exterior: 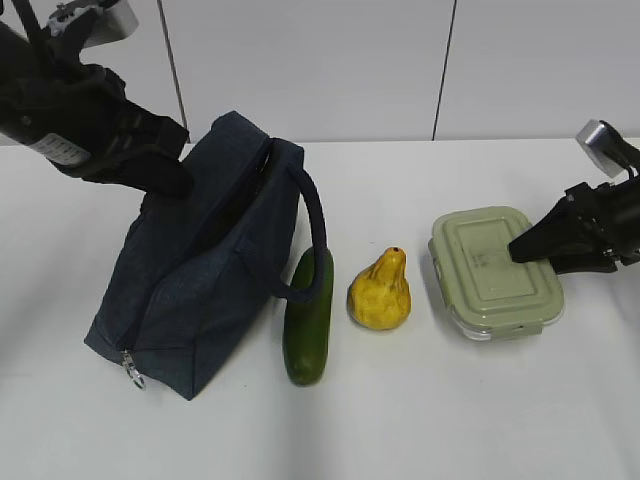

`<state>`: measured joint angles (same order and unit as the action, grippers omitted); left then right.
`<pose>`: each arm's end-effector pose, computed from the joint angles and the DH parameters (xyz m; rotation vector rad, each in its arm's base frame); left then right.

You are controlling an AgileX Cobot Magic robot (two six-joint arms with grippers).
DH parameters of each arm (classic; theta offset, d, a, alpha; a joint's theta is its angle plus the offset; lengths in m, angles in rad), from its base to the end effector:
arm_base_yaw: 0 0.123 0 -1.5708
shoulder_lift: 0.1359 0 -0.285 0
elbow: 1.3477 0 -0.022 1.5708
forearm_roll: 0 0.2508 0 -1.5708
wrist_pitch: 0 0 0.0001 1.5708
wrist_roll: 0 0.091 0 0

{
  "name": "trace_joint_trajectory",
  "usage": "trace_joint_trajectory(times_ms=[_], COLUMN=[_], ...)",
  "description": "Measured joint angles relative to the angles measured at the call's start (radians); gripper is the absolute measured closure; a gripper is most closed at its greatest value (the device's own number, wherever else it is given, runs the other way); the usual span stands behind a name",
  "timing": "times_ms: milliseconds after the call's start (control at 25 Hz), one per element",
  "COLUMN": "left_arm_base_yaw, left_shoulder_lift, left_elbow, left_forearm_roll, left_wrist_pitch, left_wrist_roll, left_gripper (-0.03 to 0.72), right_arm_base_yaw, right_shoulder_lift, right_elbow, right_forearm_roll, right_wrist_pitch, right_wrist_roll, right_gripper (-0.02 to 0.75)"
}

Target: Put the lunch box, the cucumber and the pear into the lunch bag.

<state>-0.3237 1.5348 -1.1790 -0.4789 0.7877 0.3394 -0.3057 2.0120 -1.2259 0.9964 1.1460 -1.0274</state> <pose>0.2965 -0.1308 0.2890 0.5265 2.5258 -0.5536 0.3655 -0.0423 0.1588 -0.1978 2.5891 1.1227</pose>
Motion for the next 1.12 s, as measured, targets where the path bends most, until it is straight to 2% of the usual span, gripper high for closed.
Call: trace_joint_trajectory(times_ms=[680,1120], left_arm_base_yaw=[0.0,0.0], left_shoulder_lift=[-0.003,-0.029], left_elbow=[0.0,0.0], left_forearm_roll=[-0.017,0.074], left_wrist_pitch=[-0.029,-0.098], left_wrist_roll=[-0.001,-0.024], left_gripper=[0.685,0.685], right_arm_base_yaw=[0.0,0.0], right_shoulder_lift=[-0.07,-0.07], right_elbow=[-0.01,-0.01], right_forearm_roll=[0.037,0.04], right_wrist_pitch=[0.002,0.004], right_wrist_roll=[0.0,0.0], right_gripper=[0.381,0.381])
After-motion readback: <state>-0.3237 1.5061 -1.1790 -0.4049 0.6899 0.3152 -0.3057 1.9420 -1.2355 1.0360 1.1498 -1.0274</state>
